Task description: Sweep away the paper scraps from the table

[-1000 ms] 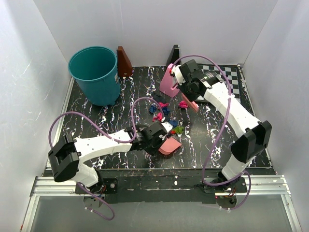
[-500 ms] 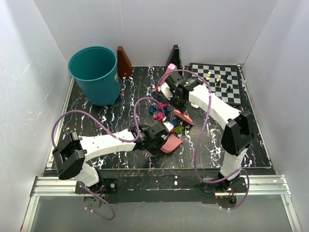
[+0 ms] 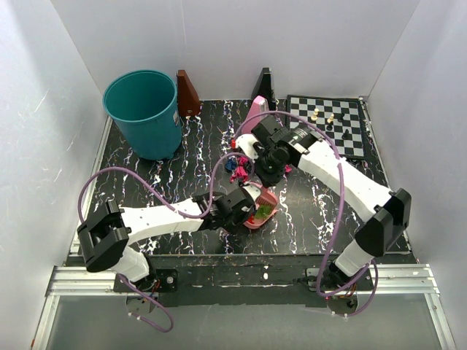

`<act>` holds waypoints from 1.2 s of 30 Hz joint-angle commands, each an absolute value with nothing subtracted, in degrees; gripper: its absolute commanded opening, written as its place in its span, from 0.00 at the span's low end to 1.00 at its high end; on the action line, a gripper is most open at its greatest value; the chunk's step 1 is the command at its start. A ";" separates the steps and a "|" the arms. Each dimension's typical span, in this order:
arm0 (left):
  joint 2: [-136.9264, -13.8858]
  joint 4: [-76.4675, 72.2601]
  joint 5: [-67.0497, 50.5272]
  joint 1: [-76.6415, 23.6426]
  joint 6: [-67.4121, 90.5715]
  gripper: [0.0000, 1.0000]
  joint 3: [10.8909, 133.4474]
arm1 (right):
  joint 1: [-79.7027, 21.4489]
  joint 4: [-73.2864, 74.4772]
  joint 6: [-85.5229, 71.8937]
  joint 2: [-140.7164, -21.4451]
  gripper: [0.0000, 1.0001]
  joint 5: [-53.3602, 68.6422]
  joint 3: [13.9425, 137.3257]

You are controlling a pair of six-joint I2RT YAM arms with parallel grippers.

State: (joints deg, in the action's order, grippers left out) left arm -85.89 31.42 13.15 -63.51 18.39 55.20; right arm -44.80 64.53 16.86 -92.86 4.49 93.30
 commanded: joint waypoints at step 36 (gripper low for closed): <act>-80.06 18.55 7.38 -67.76 15.38 0.00 46.14 | -34.54 60.73 5.28 -96.77 0.01 -19.44 91.58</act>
